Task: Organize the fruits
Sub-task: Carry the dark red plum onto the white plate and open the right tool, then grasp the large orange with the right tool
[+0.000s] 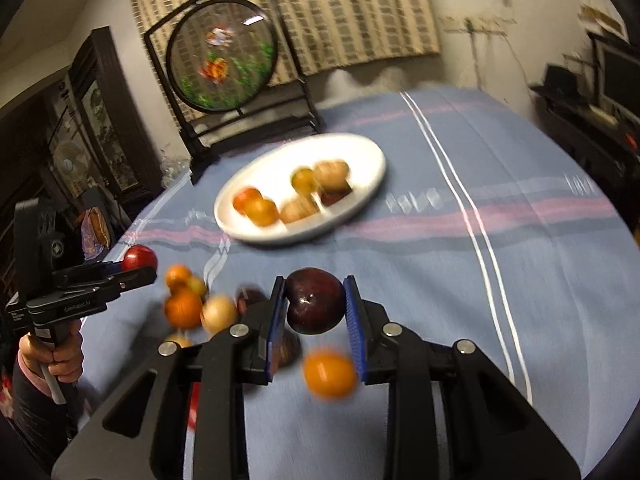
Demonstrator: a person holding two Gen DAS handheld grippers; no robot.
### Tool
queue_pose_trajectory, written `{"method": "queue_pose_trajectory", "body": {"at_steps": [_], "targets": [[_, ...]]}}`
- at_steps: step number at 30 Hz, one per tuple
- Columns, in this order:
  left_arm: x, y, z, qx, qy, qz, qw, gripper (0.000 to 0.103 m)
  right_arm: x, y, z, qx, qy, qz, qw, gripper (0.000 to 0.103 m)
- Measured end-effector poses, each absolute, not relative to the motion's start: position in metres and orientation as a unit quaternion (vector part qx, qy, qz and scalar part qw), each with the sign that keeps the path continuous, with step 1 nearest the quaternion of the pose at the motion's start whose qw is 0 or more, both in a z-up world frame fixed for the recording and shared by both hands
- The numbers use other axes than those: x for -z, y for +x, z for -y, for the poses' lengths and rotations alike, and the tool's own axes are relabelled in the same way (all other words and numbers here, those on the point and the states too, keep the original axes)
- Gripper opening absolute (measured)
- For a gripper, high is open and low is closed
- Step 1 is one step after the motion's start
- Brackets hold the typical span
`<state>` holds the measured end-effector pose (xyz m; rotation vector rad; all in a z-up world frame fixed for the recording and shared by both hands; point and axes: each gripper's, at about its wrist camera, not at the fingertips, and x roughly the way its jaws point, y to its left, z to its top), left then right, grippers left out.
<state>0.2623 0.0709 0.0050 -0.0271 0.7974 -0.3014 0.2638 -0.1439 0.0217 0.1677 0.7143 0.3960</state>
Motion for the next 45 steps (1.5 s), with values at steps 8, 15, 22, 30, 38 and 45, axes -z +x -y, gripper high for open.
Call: {"method": "queue_pose_trajectory", "body": {"at_steps": [8,15,22,30,38,45], "targets": [[-0.015,0.383,-0.041,0.132,-0.015,-0.412,0.901,0.043,-0.021,0.360,0.098,-0.206,0.031,-0.359,0.910,0.029],[0.007,0.448,-0.037,0.106,-0.015,-0.438,0.893,0.043,-0.008,0.405,0.069,-0.235,0.008,-0.383,0.894,0.029],[0.018,0.463,-0.036,0.099,-0.006,-0.441,0.892,0.046,-0.001,0.419,0.058,-0.251,-0.011,-0.392,0.885,0.031],[-0.022,0.423,-0.052,0.094,-0.032,-0.395,0.913,0.077,-0.032,0.383,0.073,-0.267,0.001,-0.372,0.889,0.057],[-0.024,0.294,-0.054,0.094,-0.004,-0.362,0.927,0.096,-0.032,0.294,0.120,-0.245,0.022,-0.350,0.904,0.059],[0.018,0.196,-0.056,0.097,-0.024,-0.375,0.922,0.096,0.013,0.238,0.157,-0.199,0.047,-0.398,0.894,0.059]]}}
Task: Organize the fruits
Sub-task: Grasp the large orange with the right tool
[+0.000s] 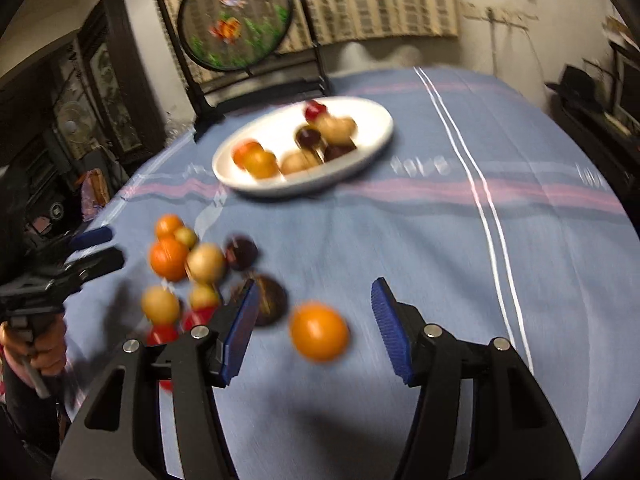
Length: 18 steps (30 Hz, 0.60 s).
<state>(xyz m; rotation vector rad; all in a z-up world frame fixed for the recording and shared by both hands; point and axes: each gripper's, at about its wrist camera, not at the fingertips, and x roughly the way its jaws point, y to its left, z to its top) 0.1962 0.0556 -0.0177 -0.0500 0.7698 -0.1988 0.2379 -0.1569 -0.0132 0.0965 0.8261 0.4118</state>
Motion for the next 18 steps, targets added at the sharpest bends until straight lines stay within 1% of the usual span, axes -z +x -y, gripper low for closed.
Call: {"method": "queue_pose_trajectory", "body": {"at_steps": [6,9,18], "targets": [[0.050,0.177,-0.051,0.085,-0.034,-0.416,0.905,0.096,0.025,0.216,0.169,-0.180,0.057,-0.413,0.891,0.059],[0.048,0.170,-0.056,0.087,-0.051,-0.401,0.911,0.096,0.026,0.212,0.163,-0.174,0.042,-0.417,0.891,0.059],[0.049,0.171,-0.065,0.080,-0.078,-0.403,0.908,0.096,0.029,0.221,0.142,-0.161,-0.008,-0.425,0.891,0.059]]}}
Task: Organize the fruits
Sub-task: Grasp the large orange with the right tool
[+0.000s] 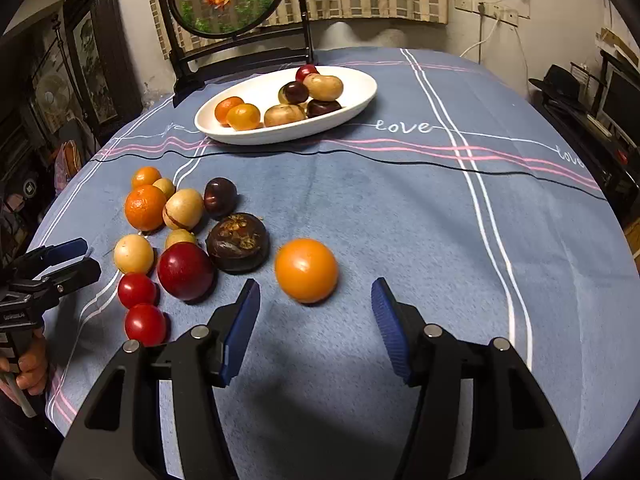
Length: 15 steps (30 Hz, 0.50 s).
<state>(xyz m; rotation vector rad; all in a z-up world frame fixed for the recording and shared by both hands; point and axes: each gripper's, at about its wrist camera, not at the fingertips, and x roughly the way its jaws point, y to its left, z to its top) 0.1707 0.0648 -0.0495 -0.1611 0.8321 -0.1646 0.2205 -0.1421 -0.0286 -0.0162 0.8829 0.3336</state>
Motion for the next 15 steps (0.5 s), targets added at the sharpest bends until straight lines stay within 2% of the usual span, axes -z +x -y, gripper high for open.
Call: {"method": "queue_pose_trajectory", "body": {"at_steps": [15], "targets": [[0.052,0.175,-0.065,0.081,-0.078,-0.410,0.905,0.096,0.033,0.241,0.125,-0.156,-0.042,-0.437,0.885,0.058]]}}
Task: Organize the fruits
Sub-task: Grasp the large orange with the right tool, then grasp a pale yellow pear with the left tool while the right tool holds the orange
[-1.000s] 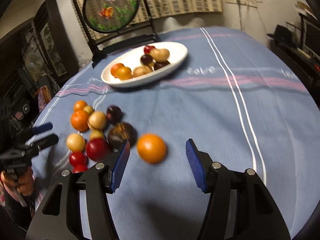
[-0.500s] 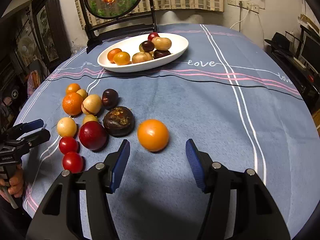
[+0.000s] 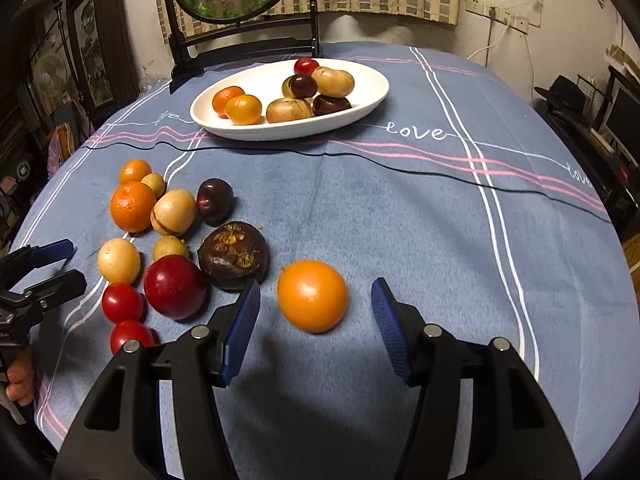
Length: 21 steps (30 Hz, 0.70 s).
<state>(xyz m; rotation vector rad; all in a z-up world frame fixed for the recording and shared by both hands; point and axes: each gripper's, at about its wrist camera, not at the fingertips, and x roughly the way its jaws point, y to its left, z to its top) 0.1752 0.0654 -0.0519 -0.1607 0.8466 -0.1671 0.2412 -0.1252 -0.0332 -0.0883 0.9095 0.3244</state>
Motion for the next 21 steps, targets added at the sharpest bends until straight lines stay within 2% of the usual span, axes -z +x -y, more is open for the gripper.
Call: {"method": "queue_pose_trajectory", "body": {"at_steps": [11,19,20,21], "targets": [[0.053,0.176,-0.067,0.082,-0.080,-0.413,0.904,0.096,0.041,0.250,0.122,-0.157,-0.046,-0.460,0.872,0.038],[0.050,0.173,-0.063,0.105,-0.077,-0.400,0.907,0.096,0.035,0.246,0.145,-0.161,0.021,-0.442,0.882,0.037],[0.050,0.173,-0.061,0.111,-0.073,-0.400,0.907,0.093,0.035,0.246,0.148,-0.165,0.031,-0.441,0.882,0.037],[0.049,0.174,-0.057,0.120,-0.068,-0.400,0.906,0.083,0.035,0.246,0.150,-0.170,0.041,-0.441,0.880,0.037]]}}
